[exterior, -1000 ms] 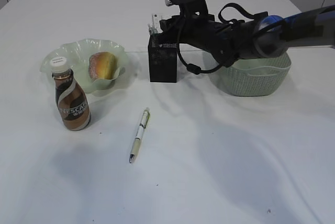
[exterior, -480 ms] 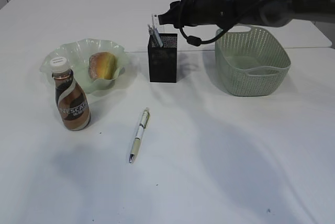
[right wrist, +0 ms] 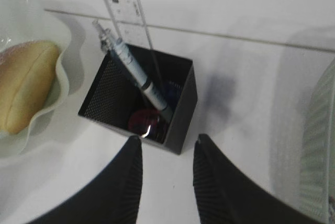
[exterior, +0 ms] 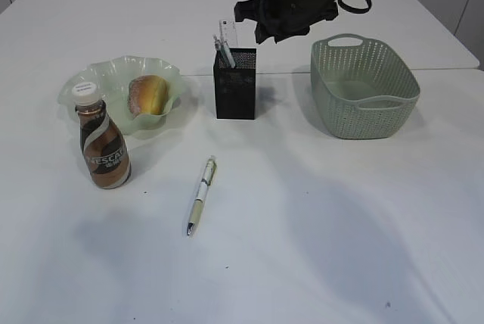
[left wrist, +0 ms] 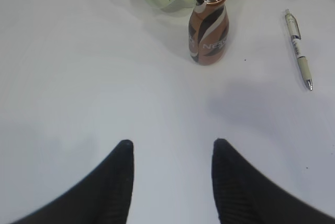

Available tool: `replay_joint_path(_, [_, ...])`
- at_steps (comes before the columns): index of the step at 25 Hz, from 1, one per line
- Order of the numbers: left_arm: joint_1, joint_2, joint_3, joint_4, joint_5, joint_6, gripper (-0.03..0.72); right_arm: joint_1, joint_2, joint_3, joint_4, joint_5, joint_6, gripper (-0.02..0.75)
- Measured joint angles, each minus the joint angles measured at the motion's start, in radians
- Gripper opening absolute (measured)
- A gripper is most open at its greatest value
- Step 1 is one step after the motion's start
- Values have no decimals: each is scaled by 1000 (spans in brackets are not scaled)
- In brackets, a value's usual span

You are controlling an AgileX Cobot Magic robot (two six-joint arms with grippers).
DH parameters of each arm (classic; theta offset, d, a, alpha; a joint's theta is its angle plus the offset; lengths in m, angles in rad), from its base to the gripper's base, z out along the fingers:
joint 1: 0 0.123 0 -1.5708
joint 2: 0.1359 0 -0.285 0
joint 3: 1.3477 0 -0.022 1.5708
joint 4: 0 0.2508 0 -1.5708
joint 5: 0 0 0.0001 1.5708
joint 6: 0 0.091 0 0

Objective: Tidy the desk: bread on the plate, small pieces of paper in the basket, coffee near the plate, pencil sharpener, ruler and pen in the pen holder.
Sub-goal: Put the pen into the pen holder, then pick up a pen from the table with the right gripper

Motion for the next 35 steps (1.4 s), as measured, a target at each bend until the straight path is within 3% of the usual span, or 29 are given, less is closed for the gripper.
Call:
replay_joint_path(4, [0,0,0,0,2,-2,341,0,0,-79,87,210,-57,271])
replay_joint_path(10, [0,0,0,0,36,-2,341,0,-2,-143,110,459,-109,269])
replay_joint_path(16, [0,0,0,-2,58,-4,341,0,-2,-150,129,511,-109,269])
replay_joint_path(17, [0,0,0,-2,62,-4,341,0,-2,-150,212,517,-109,269])
replay_joint_path(20, [0,0,0,-2,96,-4,341,13,-4,-150,257,518,-84,268])
replay_joint_path(24, [0,0,0,-2,161,-4,341,55,-15,-150,239,519,-29,268])
replay_joint_path(25, [0,0,0,-2,178,-4,341,121,-30,-150,179,519,50,268])
replay_joint_path(30, [0,0,0,-2,245,-4,341,241,-34,-152,98,522,198,268])
replay_joint_path(35, [0,0,0,-2,293,-4,341,292,-34,-152,5,526,314,269])
